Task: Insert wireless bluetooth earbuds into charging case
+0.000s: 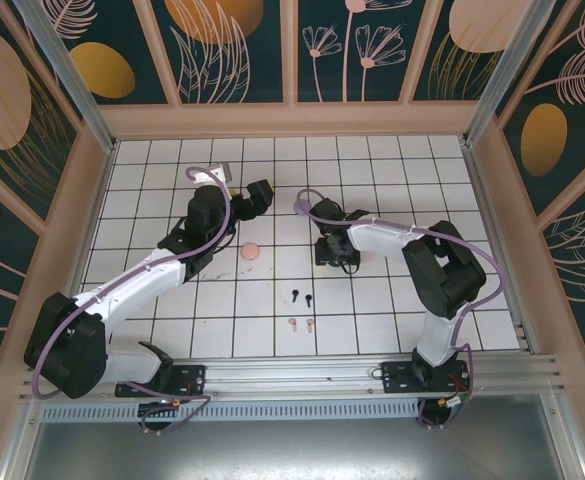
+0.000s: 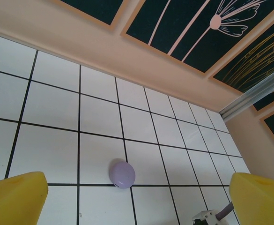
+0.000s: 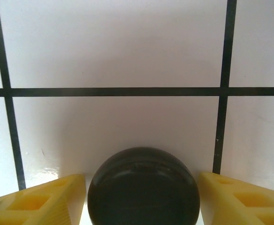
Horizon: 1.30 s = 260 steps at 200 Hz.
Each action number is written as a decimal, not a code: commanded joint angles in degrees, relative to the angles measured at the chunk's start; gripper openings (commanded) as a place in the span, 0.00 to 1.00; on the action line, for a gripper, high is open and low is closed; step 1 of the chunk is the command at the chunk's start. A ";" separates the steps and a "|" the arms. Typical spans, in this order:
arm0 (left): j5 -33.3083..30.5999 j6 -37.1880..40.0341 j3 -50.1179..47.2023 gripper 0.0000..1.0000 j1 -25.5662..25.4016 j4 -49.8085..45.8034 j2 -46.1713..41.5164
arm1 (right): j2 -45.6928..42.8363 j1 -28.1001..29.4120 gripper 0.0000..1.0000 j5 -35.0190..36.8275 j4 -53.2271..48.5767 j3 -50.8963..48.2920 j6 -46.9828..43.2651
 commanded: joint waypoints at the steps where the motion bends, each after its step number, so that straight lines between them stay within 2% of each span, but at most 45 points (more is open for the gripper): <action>1: 0.31 0.99 -0.47 0.99 0.28 0.93 -0.28 | 1.48 0.37 0.61 1.17 -0.57 1.02 0.73; 63: 3.96 -0.43 -1.10 0.99 0.25 0.23 -0.47 | 1.37 0.10 0.48 0.65 0.20 0.40 0.77; 89: 5.28 -0.88 -3.05 0.99 0.24 2.64 0.96 | 0.17 -0.64 0.41 -0.97 1.55 -0.69 1.58; 116: 8.09 0.12 -4.51 0.99 0.24 6.33 2.63 | -4.10 -1.98 0.38 -3.66 3.50 -1.87 4.18; 156: 14.56 0.53 -10.20 0.99 0.26 19.74 3.25 | -11.89 -5.87 0.34 -8.52 6.03 0.08 9.87; 191: 18.37 -0.85 -15.54 0.99 0.21 32.97 4.01 | -14.80 -9.39 0.34 -12.95 8.66 4.90 16.91; 226: 21.90 -2.90 -19.28 0.98 0.15 46.27 6.26 | -15.35 -10.12 0.34 -17.82 14.06 8.76 26.90; 260: 22.85 -4.54 -19.19 0.96 -0.11 52.70 9.54 | -15.10 -9.29 0.34 -20.74 20.24 9.82 36.90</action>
